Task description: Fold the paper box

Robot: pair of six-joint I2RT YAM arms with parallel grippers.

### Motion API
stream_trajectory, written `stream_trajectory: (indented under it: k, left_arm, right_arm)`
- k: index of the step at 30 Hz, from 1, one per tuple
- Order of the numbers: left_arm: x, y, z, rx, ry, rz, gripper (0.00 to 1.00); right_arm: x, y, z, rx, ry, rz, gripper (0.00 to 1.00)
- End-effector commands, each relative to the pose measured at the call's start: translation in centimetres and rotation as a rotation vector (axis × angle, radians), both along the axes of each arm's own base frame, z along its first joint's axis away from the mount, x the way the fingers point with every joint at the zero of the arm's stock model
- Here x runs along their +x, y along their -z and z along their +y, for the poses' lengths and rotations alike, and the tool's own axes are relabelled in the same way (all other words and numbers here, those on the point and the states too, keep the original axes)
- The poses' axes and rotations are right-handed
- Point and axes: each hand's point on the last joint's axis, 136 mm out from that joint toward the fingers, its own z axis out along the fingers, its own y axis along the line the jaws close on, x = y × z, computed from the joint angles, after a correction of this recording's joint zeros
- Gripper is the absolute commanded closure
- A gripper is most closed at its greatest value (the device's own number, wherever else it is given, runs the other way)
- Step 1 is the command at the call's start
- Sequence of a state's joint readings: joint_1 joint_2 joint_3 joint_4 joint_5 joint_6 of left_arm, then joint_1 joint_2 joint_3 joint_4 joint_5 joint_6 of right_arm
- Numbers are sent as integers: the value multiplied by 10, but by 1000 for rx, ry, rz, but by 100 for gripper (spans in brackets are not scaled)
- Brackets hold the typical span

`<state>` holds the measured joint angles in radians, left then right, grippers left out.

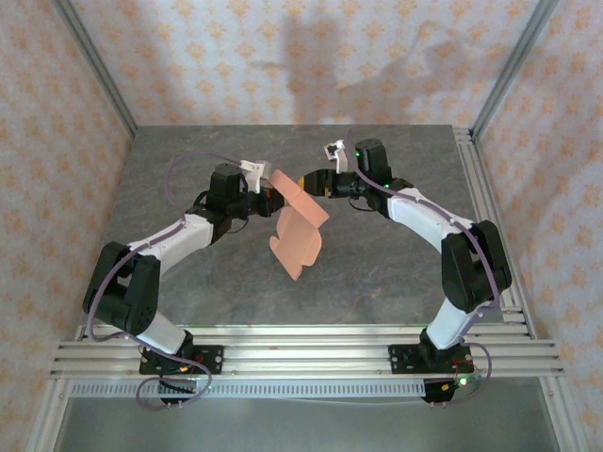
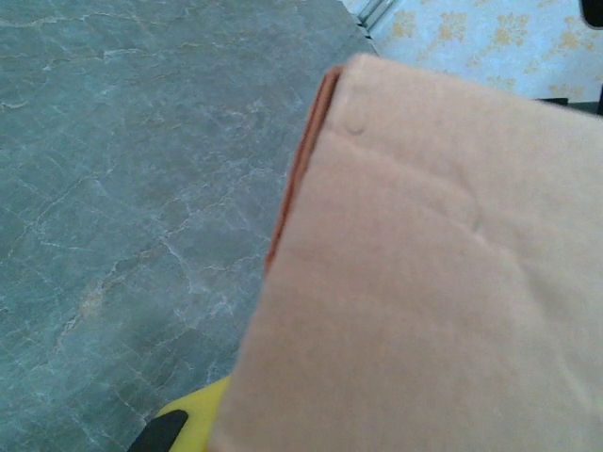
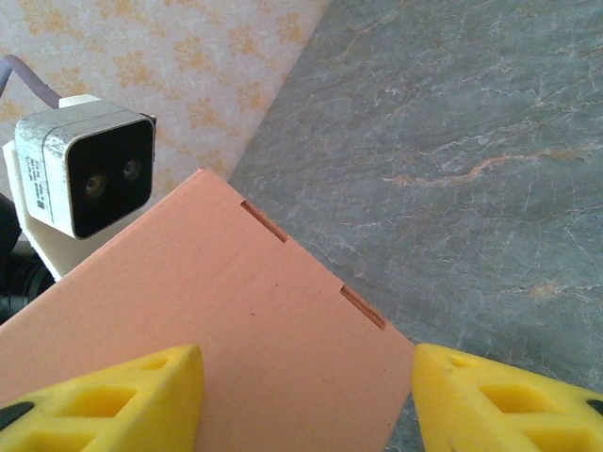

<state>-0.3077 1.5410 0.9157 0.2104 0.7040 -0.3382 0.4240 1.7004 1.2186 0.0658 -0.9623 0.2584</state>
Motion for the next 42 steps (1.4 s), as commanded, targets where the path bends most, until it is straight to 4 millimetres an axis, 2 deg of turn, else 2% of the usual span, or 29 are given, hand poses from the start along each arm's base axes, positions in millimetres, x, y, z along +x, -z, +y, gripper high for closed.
stream_trajectory:
  k: [1,5,8,12,15,20,24,27,29,33,38,42]
  left_arm:
    - [15,-8,7,7,-65,-12,100]
    - [19,-8,9,3,-90,-6,100]
    - [20,-10,9,-6,-95,-5,100]
    - [21,-13,9,-9,-95,-7,100]
    - [19,-11,9,-4,-93,-6,100]
    - [13,-6,10,21,-71,-4,100]
    - [9,2,22,124,-87,25,100]
    - [1,6,31,185,-93,42,100]
    - [-7,4,32,201,-70,31,100]
    - [-22,-5,30,216,0,-5,100]
    - [-21,17,70,512,-60,189,100]
    - [-21,22,90,588,-119,365,100]
  right_arm:
    - [-12,-8,17,17,-91,-7,41]
    - [-34,-5,29,13,-193,4,42]
    - [-42,3,33,-5,-226,19,44]
    - [-41,10,31,-33,-210,25,46]
    - [-31,5,26,-31,-158,7,46]
    - [5,-9,1,14,25,-7,43]
    - [37,-5,-31,-5,233,-5,40]
    - [50,3,-55,-75,362,-20,38]
    - [53,10,-65,-116,407,-17,37]
    - [54,15,-67,-109,392,10,36]
    - [55,24,-83,-165,436,33,36]
    - [56,27,-100,-217,488,47,36]
